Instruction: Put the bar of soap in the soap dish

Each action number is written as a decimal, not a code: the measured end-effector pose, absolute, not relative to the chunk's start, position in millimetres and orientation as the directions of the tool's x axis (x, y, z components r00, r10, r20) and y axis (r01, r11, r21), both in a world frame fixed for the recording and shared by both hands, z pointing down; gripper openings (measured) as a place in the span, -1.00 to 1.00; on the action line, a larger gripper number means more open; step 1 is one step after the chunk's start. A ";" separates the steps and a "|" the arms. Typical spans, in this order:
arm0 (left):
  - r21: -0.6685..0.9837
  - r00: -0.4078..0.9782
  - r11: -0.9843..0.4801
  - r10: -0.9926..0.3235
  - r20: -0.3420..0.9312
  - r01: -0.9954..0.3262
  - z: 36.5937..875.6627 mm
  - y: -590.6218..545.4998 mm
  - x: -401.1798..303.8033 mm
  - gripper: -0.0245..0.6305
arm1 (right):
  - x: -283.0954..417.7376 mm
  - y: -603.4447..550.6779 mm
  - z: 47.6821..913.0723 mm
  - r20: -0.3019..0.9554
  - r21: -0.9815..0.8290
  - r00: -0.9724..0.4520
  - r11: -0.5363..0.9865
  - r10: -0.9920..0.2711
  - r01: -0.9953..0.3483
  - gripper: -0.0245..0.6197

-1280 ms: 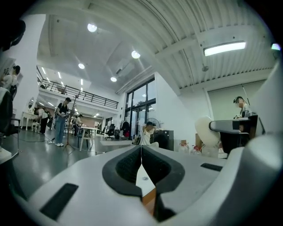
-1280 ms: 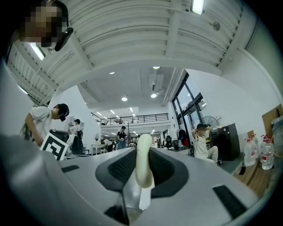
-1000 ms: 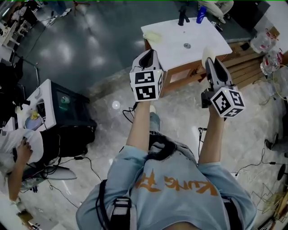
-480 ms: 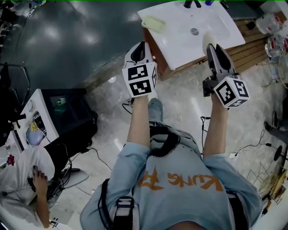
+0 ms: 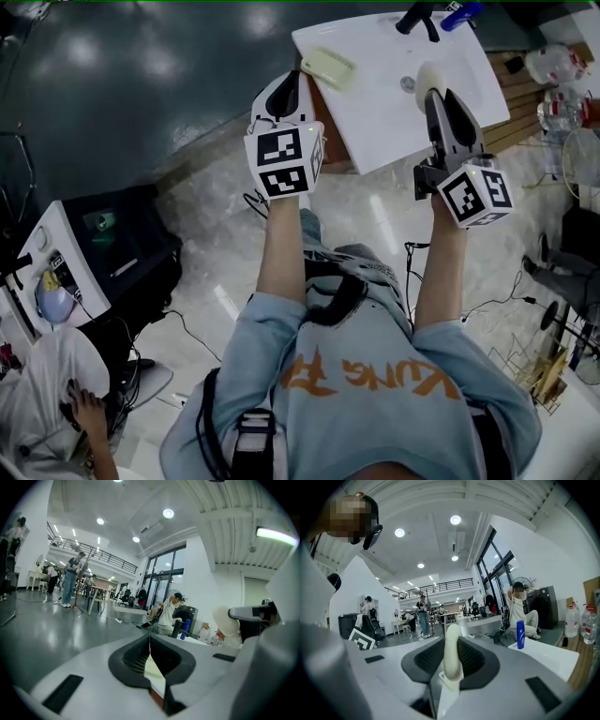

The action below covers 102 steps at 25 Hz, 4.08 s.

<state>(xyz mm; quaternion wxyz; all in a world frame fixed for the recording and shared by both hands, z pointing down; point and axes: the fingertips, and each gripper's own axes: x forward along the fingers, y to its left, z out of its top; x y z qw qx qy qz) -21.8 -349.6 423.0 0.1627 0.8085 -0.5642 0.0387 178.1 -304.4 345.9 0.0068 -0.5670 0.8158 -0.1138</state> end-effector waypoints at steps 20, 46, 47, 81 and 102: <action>0.221 0.309 -0.250 -0.904 0.296 -0.943 440.4 -369.7 -28.2 -0.86 | 144.0 -354.8 367.1 0.192 -0.171 -0.476 0.449 -0.858 -0.877 -0.59; 0.281 0.223 -0.116 -0.895 0.386 -0.953 495.2 -382.0 -60.4 -0.86 | 69.2 -416.5 476.0 0.518 0.141 -0.517 0.665 -0.681 -0.734 -0.59; 0.282 0.220 -0.112 -0.894 0.390 -0.953 497.2 -381.4 -62.0 -0.86 | 67.7 -418.2 482.7 0.533 0.155 -0.511 0.672 -0.674 -0.724 -0.59; 0.300 0.214 -0.076 -0.860 0.462 -0.951 532.4 -385.8 -91.8 -0.86 | 44.0 -466.7 586.5 0.778 0.444 -0.130 0.685 -0.614 -0.578 -0.59; 0.245 0.301 -0.219 -0.875 0.379 -0.944 479.6 -395.3 -68.6 -0.86 | 63.6 -450.5 507.7 0.600 0.034 -0.382 0.500 -0.702 -0.865 -0.58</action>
